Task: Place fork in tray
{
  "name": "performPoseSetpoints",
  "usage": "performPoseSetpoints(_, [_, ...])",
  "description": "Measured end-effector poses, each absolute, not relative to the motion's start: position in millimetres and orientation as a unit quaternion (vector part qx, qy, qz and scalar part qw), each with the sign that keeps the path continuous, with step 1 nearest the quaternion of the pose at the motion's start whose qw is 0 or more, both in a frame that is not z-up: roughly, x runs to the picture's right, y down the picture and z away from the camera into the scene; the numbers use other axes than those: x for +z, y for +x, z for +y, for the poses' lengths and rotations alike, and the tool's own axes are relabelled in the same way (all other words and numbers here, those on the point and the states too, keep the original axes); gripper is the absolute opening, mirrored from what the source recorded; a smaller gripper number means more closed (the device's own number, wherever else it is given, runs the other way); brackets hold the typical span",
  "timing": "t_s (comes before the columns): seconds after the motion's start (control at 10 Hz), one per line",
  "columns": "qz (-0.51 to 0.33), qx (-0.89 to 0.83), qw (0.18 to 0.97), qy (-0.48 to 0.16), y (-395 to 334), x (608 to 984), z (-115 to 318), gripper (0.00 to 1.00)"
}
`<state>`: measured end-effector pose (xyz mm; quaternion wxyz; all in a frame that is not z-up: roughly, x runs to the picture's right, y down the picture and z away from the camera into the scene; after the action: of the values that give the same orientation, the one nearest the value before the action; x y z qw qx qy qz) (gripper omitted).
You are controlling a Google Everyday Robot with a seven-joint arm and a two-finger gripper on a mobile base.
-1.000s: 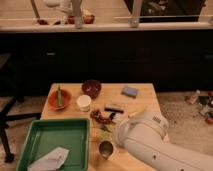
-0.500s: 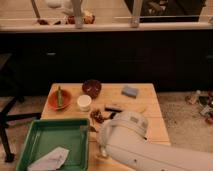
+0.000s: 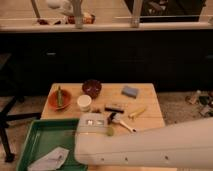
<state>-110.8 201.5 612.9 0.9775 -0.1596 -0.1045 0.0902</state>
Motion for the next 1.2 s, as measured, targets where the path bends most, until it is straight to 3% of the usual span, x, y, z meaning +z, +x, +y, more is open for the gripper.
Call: performPoseSetpoints(1.2, [-0.091,0.064,0.98,-0.167,-126.4,621.0,210.3,0.0])
